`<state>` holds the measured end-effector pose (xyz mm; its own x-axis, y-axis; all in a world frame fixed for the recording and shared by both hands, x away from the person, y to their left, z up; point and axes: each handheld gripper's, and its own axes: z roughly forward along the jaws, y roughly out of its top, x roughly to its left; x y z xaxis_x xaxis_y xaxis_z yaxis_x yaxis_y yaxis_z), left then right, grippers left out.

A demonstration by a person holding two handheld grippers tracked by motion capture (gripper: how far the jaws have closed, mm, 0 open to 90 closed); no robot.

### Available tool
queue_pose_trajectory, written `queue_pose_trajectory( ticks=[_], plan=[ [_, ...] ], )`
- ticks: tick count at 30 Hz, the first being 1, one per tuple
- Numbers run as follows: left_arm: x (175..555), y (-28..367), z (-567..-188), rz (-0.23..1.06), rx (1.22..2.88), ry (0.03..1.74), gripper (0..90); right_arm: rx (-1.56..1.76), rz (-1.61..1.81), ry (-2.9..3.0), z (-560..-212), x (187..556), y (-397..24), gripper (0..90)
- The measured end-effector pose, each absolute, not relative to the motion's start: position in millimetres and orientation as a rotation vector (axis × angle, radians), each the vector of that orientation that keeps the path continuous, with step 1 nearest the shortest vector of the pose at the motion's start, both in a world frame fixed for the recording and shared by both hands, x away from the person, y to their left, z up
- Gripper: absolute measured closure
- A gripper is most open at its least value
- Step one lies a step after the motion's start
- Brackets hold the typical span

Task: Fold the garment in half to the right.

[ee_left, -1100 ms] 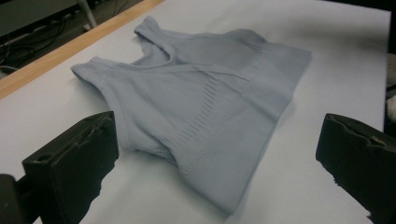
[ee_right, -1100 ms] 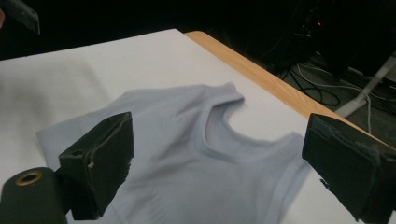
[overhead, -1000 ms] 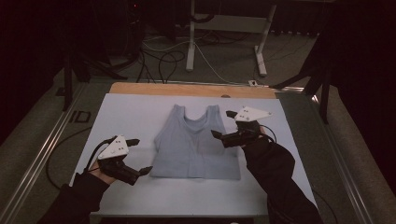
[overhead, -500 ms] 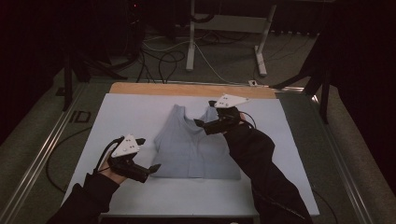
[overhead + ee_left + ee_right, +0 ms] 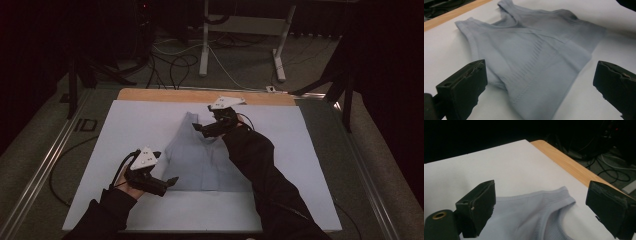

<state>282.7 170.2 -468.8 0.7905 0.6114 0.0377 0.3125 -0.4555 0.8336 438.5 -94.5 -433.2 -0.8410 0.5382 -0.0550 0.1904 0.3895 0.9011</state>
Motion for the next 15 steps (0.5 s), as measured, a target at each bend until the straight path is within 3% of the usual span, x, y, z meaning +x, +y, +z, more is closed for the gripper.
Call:
queue_pose_trajectory(
  ticks=[15],
  plan=[
    [291.2, 170.4, -508.3, 0.332, 2.122, 0.746, 0.4, 0.636, 1.422, 2.363, -455.4, 461.4, -69.0, 9.3]
  ],
)
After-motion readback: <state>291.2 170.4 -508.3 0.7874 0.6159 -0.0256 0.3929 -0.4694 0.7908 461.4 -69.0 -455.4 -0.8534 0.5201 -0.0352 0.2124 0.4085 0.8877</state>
